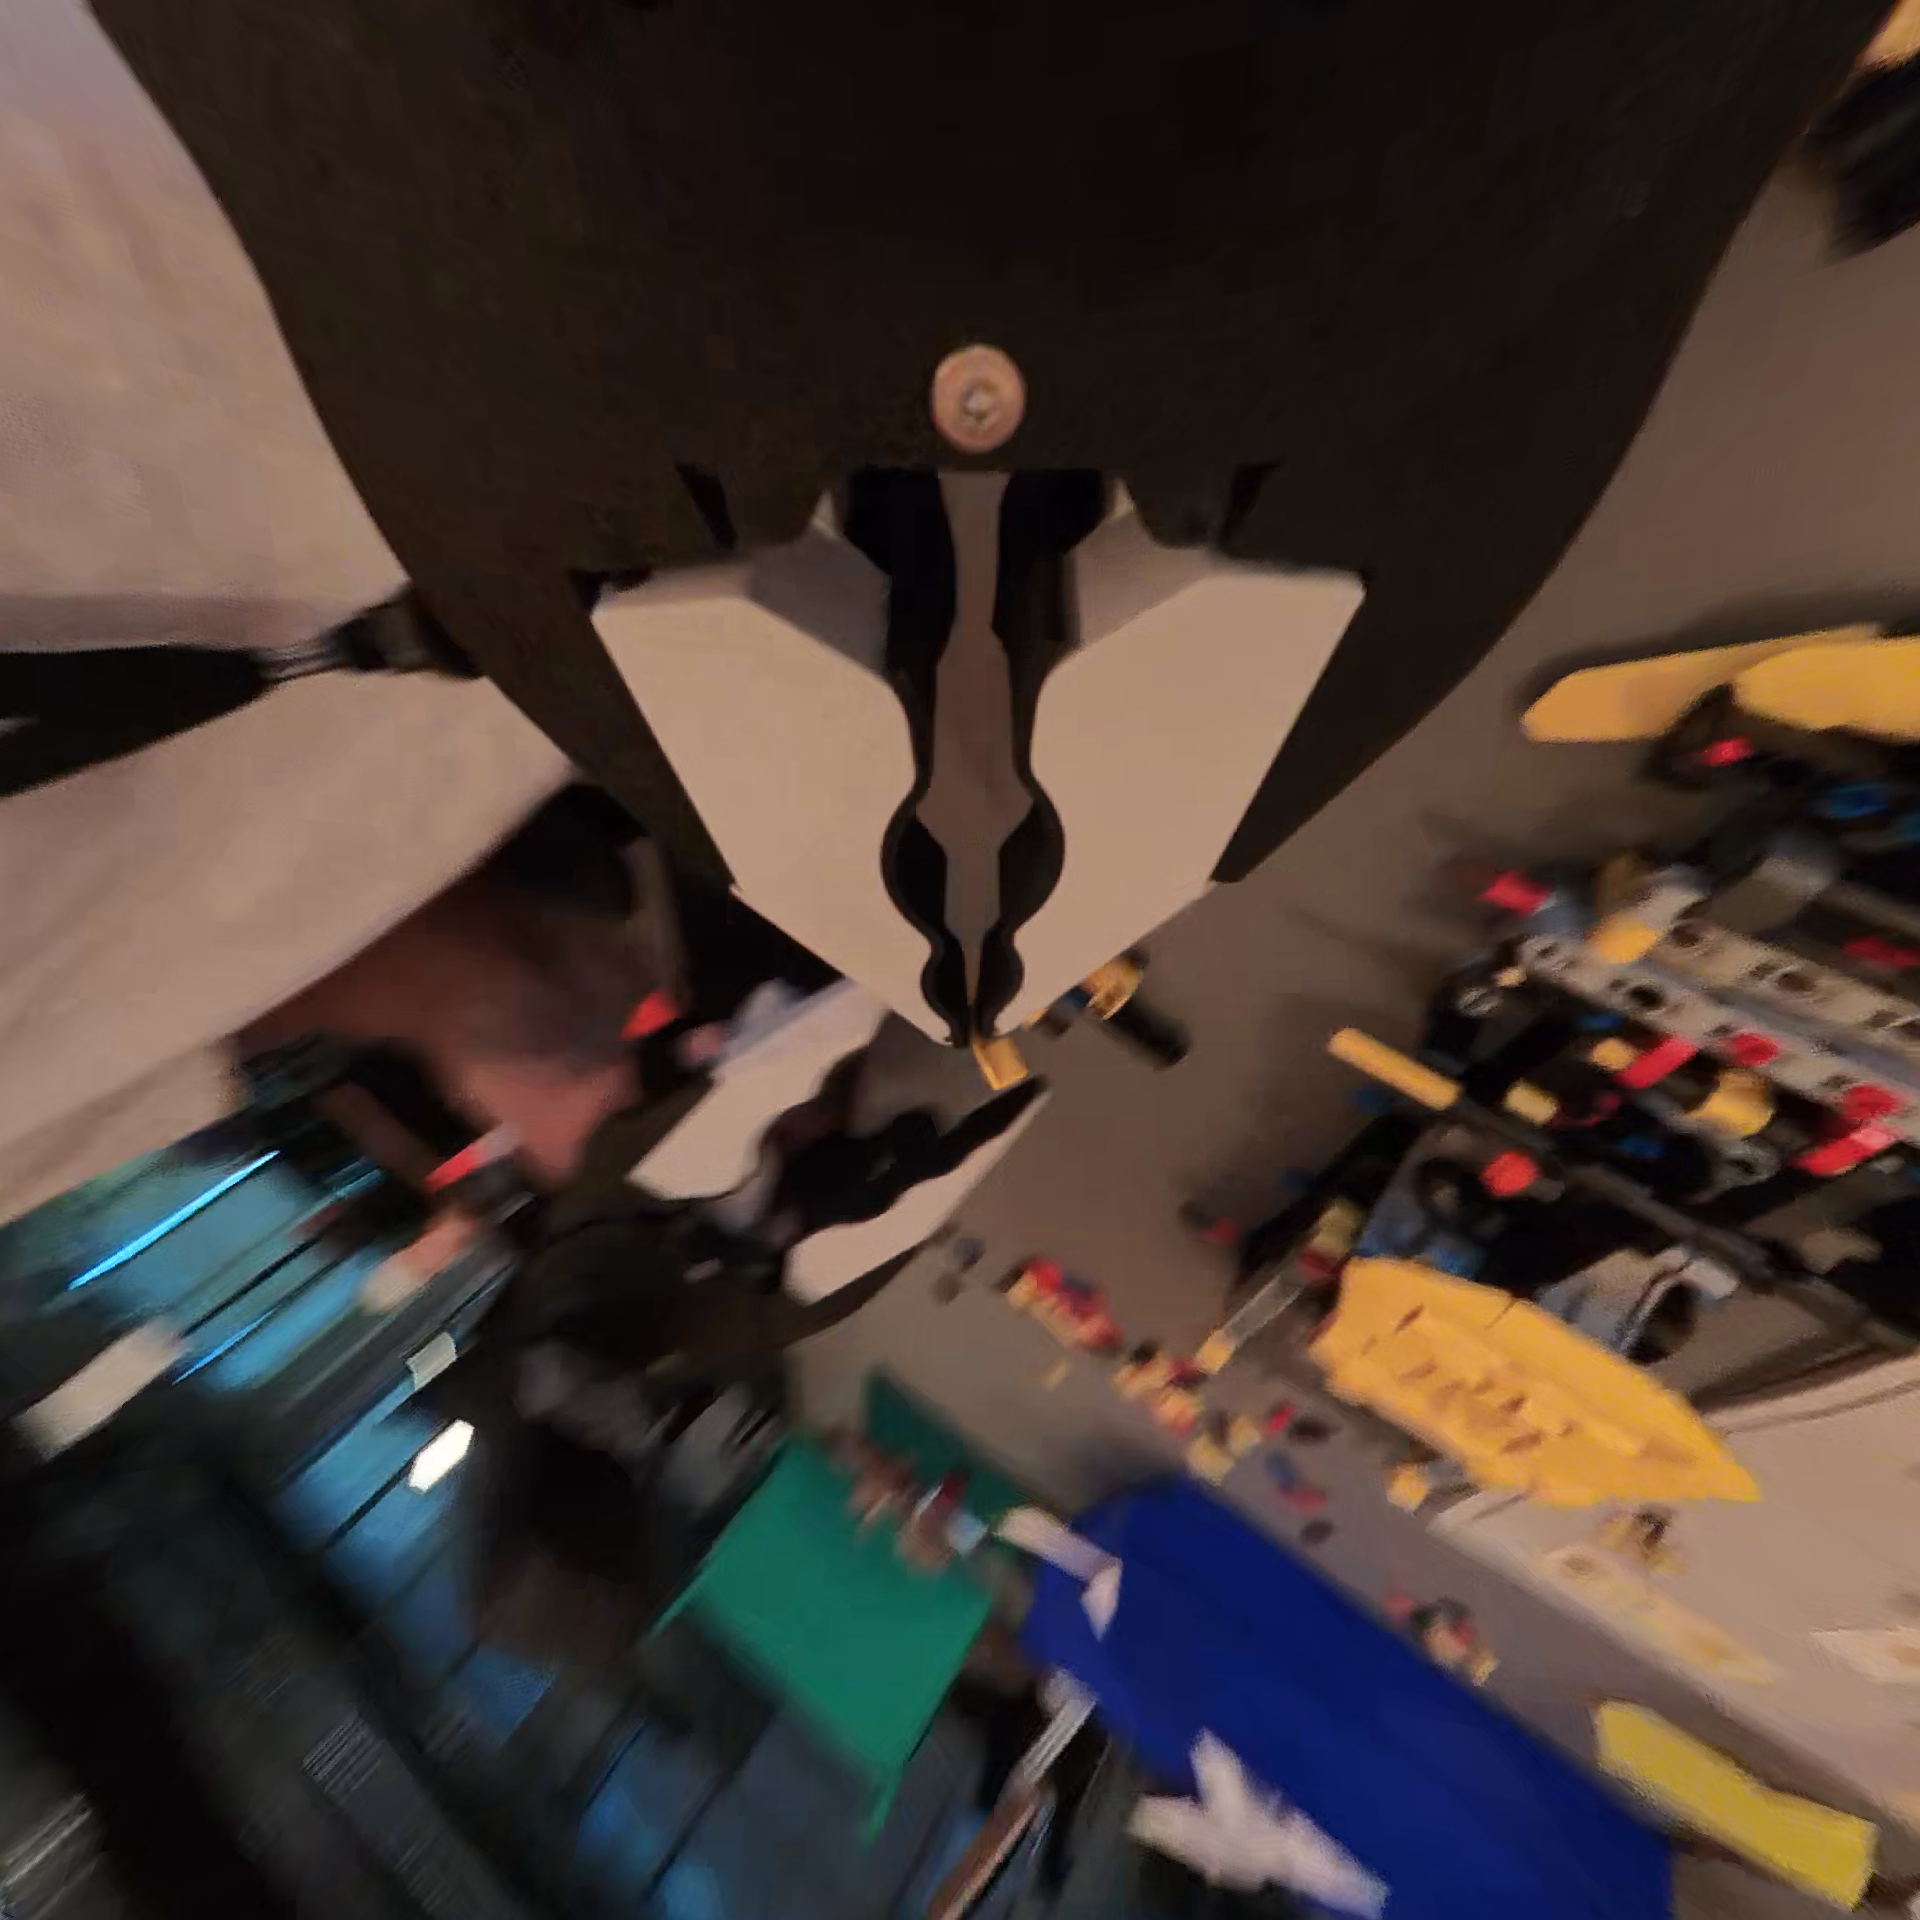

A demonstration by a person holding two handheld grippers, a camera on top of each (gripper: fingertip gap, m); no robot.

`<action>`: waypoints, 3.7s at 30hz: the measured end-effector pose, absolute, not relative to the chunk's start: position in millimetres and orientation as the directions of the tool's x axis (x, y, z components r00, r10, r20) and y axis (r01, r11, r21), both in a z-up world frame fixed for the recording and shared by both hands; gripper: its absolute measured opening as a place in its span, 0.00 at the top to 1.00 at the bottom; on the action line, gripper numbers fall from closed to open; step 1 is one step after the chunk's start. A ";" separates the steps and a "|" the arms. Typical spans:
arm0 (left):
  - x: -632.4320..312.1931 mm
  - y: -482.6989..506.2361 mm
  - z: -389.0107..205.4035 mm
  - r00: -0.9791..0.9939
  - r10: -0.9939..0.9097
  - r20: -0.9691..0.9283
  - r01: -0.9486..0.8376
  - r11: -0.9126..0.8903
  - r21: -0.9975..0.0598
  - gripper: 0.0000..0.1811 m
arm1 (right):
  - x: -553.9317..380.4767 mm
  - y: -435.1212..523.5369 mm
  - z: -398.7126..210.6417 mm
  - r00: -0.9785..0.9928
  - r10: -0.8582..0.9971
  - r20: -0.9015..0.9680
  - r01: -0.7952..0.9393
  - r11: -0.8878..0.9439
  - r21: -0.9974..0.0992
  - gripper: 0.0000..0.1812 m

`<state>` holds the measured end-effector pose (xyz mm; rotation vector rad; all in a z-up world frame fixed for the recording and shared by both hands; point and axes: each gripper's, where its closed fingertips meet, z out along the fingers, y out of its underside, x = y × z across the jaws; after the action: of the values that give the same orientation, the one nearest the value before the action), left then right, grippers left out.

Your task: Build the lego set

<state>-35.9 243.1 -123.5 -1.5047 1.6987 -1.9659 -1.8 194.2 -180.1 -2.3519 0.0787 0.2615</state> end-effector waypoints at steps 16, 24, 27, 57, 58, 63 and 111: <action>-14.5 202.2 -170.4 -0.483 -0.662 0.573 -0.697 -0.105 -0.709 1.00 | 0.5 191.1 -209.4 0.983 -0.093 -0.159 -0.175 -0.745 -0.644 0.74; -18.9 220.9 -156.7 -0.532 -0.606 0.591 -0.634 -0.178 -0.753 1.00 | 6.2 195.9 -213.4 0.998 -0.053 -0.029 -0.059 -0.761 -0.646 0.87; -19.7 219.7 -148.0 -0.575 -0.591 0.566 -0.595 -0.173 -0.785 0.99 | -4.0 198.3 -209.3 0.996 0.065 -0.066 0.004 -0.742 -0.671 0.87; -39.3 210.7 -135.2 -0.722 -0.544 0.427 -0.484 -0.045 -0.874 1.00 | -50.2 211.4 -174.5 0.629 0.576 -0.521 -0.045 -0.643 -0.765 0.87; -38.7 211.0 -135.4 -0.720 -0.541 0.435 -0.488 -0.052 -0.871 1.00 | -49.5 211.8 -174.5 0.634 0.575 -0.518 -0.046 -0.640 -0.767 0.87; -36.5 209.0 -139.7 -0.709 -0.541 0.452 -0.503 -0.062 -0.862 1.00 | -47.8 212.2 -178.6 0.648 0.564 -0.512 -0.035 -0.649 -0.760 0.87; -37.8 222.7 -180.9 -0.643 -0.749 0.162 -0.526 0.277 -0.804 0.67 | -32.2 196.2 -184.2 0.768 0.624 -0.144 0.240 -0.489 -0.839 0.96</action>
<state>-37.8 222.7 -180.9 -1.1762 2.2992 -1.2979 -32.2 196.2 -184.2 -2.0771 -0.6455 0.5512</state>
